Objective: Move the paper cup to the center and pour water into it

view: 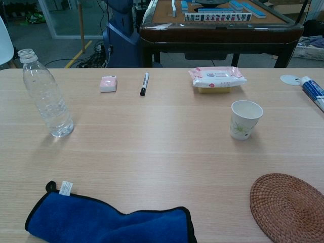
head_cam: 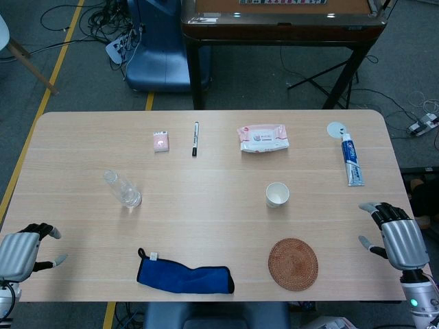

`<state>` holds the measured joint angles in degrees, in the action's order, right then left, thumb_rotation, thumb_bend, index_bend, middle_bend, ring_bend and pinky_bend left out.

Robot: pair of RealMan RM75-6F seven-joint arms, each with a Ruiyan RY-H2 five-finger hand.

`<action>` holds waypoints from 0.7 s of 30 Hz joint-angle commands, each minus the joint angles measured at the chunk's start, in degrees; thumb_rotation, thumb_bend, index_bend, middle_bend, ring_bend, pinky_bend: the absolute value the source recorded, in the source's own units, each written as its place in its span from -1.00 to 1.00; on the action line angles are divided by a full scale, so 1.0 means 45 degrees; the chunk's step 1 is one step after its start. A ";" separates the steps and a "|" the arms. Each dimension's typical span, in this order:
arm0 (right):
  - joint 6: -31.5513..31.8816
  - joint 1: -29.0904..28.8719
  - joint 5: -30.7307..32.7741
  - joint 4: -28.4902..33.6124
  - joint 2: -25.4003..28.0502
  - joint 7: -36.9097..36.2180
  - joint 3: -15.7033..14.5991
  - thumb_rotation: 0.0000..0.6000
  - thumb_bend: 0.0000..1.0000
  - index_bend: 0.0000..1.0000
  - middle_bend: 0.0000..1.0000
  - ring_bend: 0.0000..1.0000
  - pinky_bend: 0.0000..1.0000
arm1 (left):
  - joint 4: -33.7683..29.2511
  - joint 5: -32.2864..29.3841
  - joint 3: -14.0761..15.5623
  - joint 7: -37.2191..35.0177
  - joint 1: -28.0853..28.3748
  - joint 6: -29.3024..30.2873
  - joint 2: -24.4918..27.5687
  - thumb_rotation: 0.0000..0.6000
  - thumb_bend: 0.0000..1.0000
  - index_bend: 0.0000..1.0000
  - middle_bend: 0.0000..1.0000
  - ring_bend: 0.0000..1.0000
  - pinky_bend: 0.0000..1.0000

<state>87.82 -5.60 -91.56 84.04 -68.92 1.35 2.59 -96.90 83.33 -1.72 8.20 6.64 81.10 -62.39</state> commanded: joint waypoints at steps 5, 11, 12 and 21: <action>-0.0068 -0.0016 0.0057 0.0011 -0.0023 0.0070 -0.0001 1.00 -0.67 -0.40 -0.37 -0.47 -0.24 | 0.0063 -0.0020 -0.0022 0.0148 0.0006 0.0051 -0.0052 1.00 -0.86 0.02 -0.06 -0.21 0.17; 0.0011 -0.0110 0.0054 -0.0103 -0.0142 0.0082 0.0153 1.00 -0.67 -0.40 -0.39 -0.47 -0.24 | 0.0134 -0.0192 0.0010 0.0175 0.0052 -0.0167 -0.0087 1.00 -0.86 0.02 -0.06 -0.21 0.17; 0.0029 -0.0144 0.0000 -0.0131 -0.0179 0.0103 0.0167 1.00 -0.67 -0.40 -0.41 -0.47 -0.24 | 0.0134 -0.0230 0.0013 0.0157 0.0063 -0.0217 -0.0093 1.00 -0.86 0.02 -0.06 -0.21 0.17; -0.1609 -0.1216 -0.0232 0.0673 0.0206 0.1460 0.0177 1.00 -0.75 -0.61 -0.83 -0.79 -0.43 | -0.0038 -0.0284 0.0054 0.0075 0.0070 -0.0299 0.0032 1.00 -0.86 0.01 -0.06 -0.21 0.17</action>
<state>82.64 -9.52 -92.87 85.52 -68.64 5.75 2.96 -97.05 82.08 -1.49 8.53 6.97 79.75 -62.27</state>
